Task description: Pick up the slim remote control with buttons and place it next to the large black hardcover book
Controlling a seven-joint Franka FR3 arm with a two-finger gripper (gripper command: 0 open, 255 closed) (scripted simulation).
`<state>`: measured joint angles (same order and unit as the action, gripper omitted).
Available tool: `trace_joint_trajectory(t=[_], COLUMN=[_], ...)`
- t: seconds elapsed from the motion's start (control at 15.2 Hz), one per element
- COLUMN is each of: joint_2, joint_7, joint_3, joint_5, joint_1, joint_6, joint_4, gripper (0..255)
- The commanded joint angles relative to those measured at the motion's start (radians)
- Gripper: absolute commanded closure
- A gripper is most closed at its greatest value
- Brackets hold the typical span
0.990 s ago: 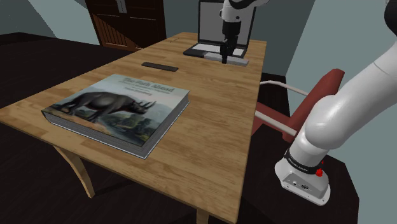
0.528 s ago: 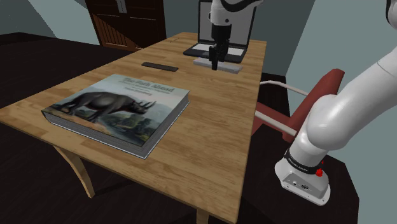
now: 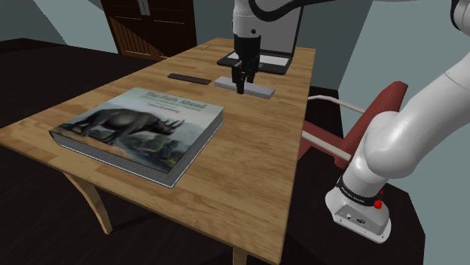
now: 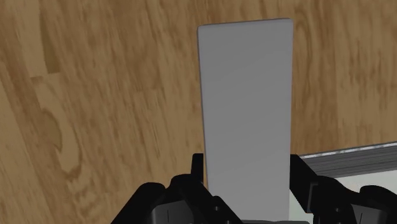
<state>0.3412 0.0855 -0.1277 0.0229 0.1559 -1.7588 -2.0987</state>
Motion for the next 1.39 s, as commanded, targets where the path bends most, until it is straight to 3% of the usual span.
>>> trace_joint_trajectory(t=[0.0, 1.32], joint_2=[0.002, -0.041], joint_7=[0.008, 0.015], joint_3=[-0.005, -0.015], joint_5=[0.002, 0.002], joint_1=[0.003, 0.005], joint_6=[-0.023, -0.29], joint_4=[-0.024, -0.248], gripper=[255, 255])
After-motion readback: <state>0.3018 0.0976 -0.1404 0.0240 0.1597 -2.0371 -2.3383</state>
